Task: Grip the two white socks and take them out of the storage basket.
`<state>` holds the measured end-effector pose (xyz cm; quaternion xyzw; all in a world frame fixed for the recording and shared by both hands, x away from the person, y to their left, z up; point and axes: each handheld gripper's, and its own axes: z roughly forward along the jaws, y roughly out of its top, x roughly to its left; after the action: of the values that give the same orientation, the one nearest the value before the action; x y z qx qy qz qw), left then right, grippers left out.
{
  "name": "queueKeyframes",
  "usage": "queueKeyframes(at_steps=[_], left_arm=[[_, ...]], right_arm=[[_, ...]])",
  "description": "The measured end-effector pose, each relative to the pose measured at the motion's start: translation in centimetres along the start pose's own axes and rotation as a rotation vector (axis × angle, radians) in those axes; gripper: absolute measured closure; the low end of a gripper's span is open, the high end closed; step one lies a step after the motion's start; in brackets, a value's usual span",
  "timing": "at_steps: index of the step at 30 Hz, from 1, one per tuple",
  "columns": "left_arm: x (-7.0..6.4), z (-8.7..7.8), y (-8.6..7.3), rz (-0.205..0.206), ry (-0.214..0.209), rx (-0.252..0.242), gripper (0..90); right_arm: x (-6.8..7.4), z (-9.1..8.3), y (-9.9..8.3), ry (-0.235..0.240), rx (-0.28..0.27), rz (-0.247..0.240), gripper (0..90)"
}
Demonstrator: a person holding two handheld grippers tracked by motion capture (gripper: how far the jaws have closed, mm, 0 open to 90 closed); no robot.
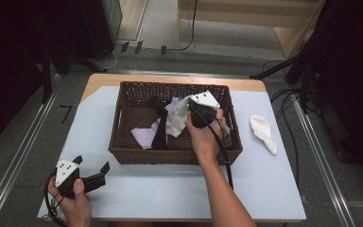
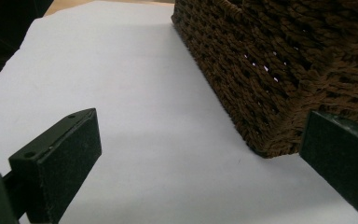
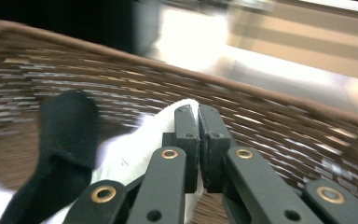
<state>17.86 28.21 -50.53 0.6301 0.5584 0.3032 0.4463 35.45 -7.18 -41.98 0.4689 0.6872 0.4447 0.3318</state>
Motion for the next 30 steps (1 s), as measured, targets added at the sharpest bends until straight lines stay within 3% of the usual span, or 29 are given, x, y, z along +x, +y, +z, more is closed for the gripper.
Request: queueKeyframes(at_steps=[1,3,6,9,11,15,20,25,28,30], left_arm=[[0.0,0.0,0.0,0.0,-0.001,0.001,0.0],[0.0,0.0,0.0,-0.001,0.0,0.001,0.0],[0.0,0.0,0.0,-0.001,0.0,0.003,0.0],[0.0,0.0,0.0,-0.005,-0.006,-0.001,0.0],[0.1,0.0,0.0,-0.005,-0.008,0.0,0.0],[0.1,0.0,0.0,-0.006,-0.007,0.0,0.0],[0.1,0.0,0.0,-0.006,-0.008,0.0,0.0],[0.1,0.0,0.0,-0.006,-0.009,0.001,0.0],[0.1,0.1,0.0,-0.006,-0.009,0.002,0.0],[0.1,0.1,0.0,-0.006,-0.008,0.001,0.0]], right_arm=[[-0.2,0.1,0.0,-0.058,0.013,0.017,87.9],[-0.3,0.7,-0.2,-0.039,0.059,0.032,87.2],[-0.1,2.2,-0.8,0.053,0.237,0.015,86.0],[0.2,3.5,-1.5,0.146,0.376,0.008,83.0],[0.3,4.3,-2.1,0.153,0.475,-0.024,81.9],[0.0,4.9,-2.7,0.092,0.539,-0.053,78.9],[0.2,5.7,-3.6,0.165,0.591,-0.057,66.0],[0.1,6.3,-4.4,0.158,0.603,-0.136,46.2],[0.1,6.6,-4.6,0.172,0.609,-0.155,43.6],[-0.1,6.6,-4.7,0.192,0.613,-0.137,52.6]])
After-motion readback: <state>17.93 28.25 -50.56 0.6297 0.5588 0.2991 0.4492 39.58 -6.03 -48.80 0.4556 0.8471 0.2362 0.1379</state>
